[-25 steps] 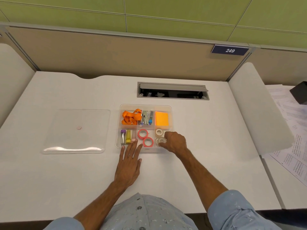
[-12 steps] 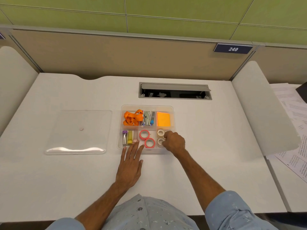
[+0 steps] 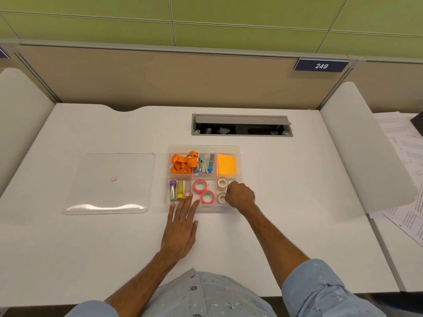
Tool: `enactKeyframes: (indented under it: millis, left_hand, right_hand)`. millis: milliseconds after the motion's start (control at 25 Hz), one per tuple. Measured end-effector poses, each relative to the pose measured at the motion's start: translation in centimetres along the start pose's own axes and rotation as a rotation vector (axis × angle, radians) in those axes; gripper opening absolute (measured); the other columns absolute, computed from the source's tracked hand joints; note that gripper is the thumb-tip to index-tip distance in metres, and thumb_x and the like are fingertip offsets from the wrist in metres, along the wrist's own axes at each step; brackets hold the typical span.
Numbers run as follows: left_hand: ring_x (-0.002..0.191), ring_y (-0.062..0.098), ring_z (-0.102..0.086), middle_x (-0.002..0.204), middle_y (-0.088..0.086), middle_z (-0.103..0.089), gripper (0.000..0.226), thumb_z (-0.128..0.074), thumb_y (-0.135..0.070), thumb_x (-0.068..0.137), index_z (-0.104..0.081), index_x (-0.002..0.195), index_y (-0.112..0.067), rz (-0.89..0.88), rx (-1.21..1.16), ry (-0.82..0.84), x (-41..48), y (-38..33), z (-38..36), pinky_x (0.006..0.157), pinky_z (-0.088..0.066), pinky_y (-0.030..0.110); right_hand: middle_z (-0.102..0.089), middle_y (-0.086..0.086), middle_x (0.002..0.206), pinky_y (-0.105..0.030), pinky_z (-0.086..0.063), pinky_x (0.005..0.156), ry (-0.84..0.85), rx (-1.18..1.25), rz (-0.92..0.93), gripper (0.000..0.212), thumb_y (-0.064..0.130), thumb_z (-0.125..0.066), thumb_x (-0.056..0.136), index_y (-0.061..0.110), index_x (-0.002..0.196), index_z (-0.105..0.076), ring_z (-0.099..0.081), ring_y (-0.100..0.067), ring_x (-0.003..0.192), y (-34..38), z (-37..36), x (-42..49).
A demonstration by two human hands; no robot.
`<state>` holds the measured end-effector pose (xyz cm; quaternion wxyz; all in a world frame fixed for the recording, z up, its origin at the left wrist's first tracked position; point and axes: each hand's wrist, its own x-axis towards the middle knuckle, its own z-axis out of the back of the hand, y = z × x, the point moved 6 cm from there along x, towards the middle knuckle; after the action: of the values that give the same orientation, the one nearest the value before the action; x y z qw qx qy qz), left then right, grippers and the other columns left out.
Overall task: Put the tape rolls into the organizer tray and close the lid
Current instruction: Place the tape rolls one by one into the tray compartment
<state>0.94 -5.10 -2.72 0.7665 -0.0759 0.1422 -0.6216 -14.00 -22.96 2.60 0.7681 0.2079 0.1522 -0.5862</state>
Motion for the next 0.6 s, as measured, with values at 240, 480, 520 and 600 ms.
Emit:
enactKeyframes:
  millis: [240, 480, 520, 600]
  left_hand:
    - [0.167, 0.027, -0.01, 0.18, 0.004, -0.01, 0.065, -0.039, -0.046, 0.11, -0.018, 0.169, -0.027, 0.0, -0.002, 0.005, 0.0, 0.0, 0.1, 0.135, -0.014, 0.059]
    - [0.168, 0.025, -0.007, 0.18, 0.002, -0.007, 0.065, -0.037, -0.045, 0.111, -0.014, 0.169, -0.028, -0.005, 0.0, 0.007, -0.1, 0.2, 0.0, 0.137, -0.01, 0.057]
    - [0.168, 0.025, -0.008, 0.18, 0.002, -0.008, 0.064, -0.037, -0.044, 0.111, -0.015, 0.169, -0.028, -0.005, -0.013, 0.002, -0.1, 0.1, 0.2, 0.137, -0.01, 0.057]
    - [0.167, 0.025, -0.01, 0.18, 0.003, -0.011, 0.063, -0.039, -0.043, 0.111, -0.018, 0.169, -0.027, 0.001, -0.052, -0.008, -0.1, -0.2, 0.4, 0.137, -0.01, 0.057]
  right_hand:
    - [-0.074, -0.007, 0.128, -0.041, -0.061, 0.103, -0.02, 0.001, 0.028, 0.029, 0.022, -0.064, 0.104, 0.013, 0.132, -0.066, -0.074, -0.028, 0.117, 0.5, 0.1, -0.3]
    - [-0.075, -0.007, 0.128, -0.039, -0.061, 0.1, -0.035, -0.001, 0.037, 0.028, 0.022, -0.064, 0.105, 0.014, 0.131, -0.067, -0.074, -0.028, 0.116, 0.5, 0.3, -0.8]
    - [-0.075, -0.008, 0.128, -0.039, -0.06, 0.1, -0.037, 0.007, 0.039, 0.028, 0.023, -0.063, 0.105, 0.013, 0.13, -0.067, -0.074, -0.029, 0.116, 0.5, 0.3, -0.9]
    - [-0.075, -0.009, 0.125, -0.039, -0.06, 0.099, -0.055, 0.063, 0.029, 0.027, 0.023, -0.062, 0.104, 0.01, 0.127, -0.067, -0.074, -0.03, 0.114, 0.4, 0.5, -1.1]
